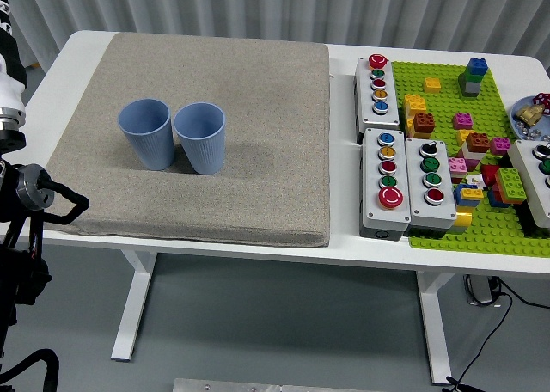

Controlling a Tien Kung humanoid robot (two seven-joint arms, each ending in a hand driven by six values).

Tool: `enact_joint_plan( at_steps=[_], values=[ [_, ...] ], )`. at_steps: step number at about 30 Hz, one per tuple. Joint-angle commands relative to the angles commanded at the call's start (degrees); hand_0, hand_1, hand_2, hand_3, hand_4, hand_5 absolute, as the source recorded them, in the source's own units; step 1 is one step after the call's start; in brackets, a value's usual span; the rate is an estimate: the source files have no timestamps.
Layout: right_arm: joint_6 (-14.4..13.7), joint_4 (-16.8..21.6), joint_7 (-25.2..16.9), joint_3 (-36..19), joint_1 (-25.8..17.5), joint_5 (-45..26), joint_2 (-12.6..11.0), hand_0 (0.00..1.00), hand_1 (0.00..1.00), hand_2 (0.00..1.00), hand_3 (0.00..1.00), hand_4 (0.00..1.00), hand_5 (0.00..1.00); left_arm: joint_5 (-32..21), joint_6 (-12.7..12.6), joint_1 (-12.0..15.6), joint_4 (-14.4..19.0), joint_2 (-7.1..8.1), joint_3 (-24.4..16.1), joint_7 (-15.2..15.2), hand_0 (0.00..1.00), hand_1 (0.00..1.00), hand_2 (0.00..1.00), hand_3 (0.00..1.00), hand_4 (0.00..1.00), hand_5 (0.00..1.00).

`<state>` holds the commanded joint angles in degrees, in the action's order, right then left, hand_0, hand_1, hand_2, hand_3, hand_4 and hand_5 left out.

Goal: Pick cup pour cup place

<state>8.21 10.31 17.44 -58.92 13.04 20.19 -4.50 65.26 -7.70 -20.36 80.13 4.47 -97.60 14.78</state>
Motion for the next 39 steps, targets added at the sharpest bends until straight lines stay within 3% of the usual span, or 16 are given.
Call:
enact_joint_plan(
  at_steps=[39],
  values=[
    [-0.26,0.00,-0.06,-0.45,0.30,-0.08,0.02,0.769,0.705,0.751,0.627,0.218,0.214,0.03,0.12,-0.69,-0.89,0.50,-2.29,-0.12,0.998,0.998,0.998,0.968,0.902,0.950]
  ],
)
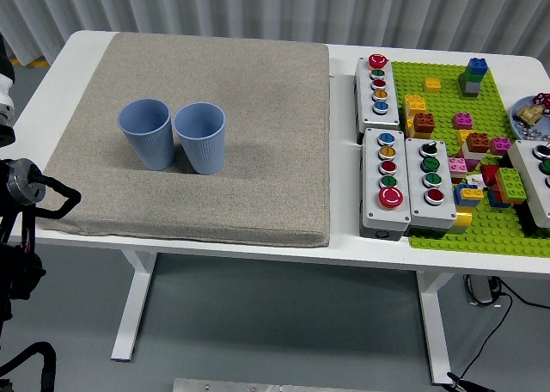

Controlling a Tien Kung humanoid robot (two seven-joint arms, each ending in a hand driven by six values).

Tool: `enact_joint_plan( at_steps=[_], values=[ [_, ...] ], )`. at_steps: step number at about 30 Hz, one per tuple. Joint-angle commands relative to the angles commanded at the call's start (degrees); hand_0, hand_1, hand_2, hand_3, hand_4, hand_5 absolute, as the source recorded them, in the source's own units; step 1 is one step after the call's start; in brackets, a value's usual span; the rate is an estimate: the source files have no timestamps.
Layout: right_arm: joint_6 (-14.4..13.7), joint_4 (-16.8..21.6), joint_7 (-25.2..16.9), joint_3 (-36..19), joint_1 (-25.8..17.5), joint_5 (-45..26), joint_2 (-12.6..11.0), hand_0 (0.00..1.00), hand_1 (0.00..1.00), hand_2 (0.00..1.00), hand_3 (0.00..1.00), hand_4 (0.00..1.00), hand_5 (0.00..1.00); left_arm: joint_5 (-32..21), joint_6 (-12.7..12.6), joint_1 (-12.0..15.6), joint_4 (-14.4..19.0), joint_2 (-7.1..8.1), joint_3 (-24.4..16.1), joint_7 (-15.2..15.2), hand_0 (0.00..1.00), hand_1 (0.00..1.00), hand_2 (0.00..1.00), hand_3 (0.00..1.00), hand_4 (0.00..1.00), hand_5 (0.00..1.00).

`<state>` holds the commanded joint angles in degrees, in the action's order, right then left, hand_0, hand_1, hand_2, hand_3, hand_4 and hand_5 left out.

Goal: Pick cup pour cup place

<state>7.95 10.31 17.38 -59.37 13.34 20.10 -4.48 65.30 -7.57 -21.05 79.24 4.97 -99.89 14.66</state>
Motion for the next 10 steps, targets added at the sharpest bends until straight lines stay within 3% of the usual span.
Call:
enact_joint_plan(
  at_steps=[10],
  values=[
    [-0.02,0.00,0.10,-0.02,0.06,-0.11,0.00,0.769,0.705,0.751,0.627,0.217,0.214,0.09,0.07,-0.11,0.21,-0.03,-0.04,-0.03,0.998,0.998,0.998,0.968,0.900,0.950]
  ],
)
